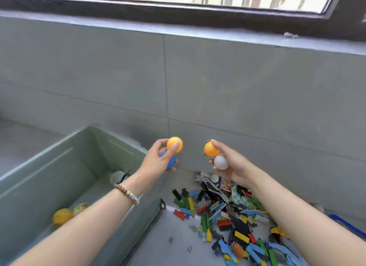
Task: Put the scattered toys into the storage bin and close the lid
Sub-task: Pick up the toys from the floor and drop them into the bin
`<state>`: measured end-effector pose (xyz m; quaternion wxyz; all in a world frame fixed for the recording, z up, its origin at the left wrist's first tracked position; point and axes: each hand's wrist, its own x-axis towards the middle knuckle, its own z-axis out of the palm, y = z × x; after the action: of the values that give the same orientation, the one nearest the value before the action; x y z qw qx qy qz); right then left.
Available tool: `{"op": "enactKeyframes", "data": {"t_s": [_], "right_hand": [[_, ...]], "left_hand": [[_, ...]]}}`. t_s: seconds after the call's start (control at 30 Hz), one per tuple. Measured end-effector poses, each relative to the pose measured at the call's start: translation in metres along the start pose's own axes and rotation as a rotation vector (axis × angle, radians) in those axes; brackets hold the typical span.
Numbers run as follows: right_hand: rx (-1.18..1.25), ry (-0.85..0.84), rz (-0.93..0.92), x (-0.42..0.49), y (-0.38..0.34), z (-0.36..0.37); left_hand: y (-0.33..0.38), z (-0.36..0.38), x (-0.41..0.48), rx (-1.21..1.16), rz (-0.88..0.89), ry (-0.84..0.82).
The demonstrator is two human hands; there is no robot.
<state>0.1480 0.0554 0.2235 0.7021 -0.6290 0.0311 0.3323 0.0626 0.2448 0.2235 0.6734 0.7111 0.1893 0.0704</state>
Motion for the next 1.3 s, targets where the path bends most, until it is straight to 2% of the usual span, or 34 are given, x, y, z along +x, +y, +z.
{"op": "enactKeyframes", "data": {"t_s": [0.1, 0.17, 0.3, 0.37, 0.47, 0.57, 0.63, 0.73, 0.87, 1.07, 1.23, 1.3], "right_hand": [[-0.111, -0.124, 0.007, -0.019, -0.008, 0.076], [-0.21, -0.188, 0.007, -0.025, -0.001, 0.129], [-0.481, -0.259, -0.058, -0.019, 0.043, 0.212], [-0.548, -0.304, -0.026, -0.007, 0.074, 0.242], [-0.669, -0.316, 0.129, 0.02, 0.123, 0.274], [-0.734, -0.269, 0.248, 0.045, 0.159, 0.281], [-0.726, -0.25, 0.272, 0.054, 0.169, 0.281], [-0.775, -0.218, 0.241, 0.062, 0.168, 0.277], [-0.907, -0.223, 0.074, 0.059, 0.148, 0.265], [-1.156, -0.26, -0.2, 0.027, 0.073, 0.224], [-1.097, -0.061, -0.31, 0.01, 0.013, 0.138], [-1.084, 0.026, -0.299, 0.003, 0.003, 0.092]], "left_hand": [[0.013, -0.07, -0.034, 0.016, 0.047, 0.106], [0.003, -0.119, -0.054, 0.042, -0.005, 0.191], [-0.05, -0.204, -0.087, 0.217, -0.236, 0.365], [-0.085, -0.237, -0.1, 0.278, -0.379, 0.437], [-0.137, -0.263, -0.11, 0.116, -0.553, 0.484], [-0.168, -0.266, -0.108, -0.035, -0.62, 0.463], [-0.178, -0.263, -0.102, -0.032, -0.592, 0.444], [-0.193, -0.265, -0.094, 0.102, -0.535, 0.471], [-0.184, -0.263, -0.091, 0.254, -0.501, 0.455], [-0.117, -0.243, -0.077, 0.415, -0.268, 0.378], [-0.055, -0.181, -0.046, 0.514, -0.015, 0.248], [-0.039, -0.144, -0.032, 0.544, 0.061, 0.2]]}}
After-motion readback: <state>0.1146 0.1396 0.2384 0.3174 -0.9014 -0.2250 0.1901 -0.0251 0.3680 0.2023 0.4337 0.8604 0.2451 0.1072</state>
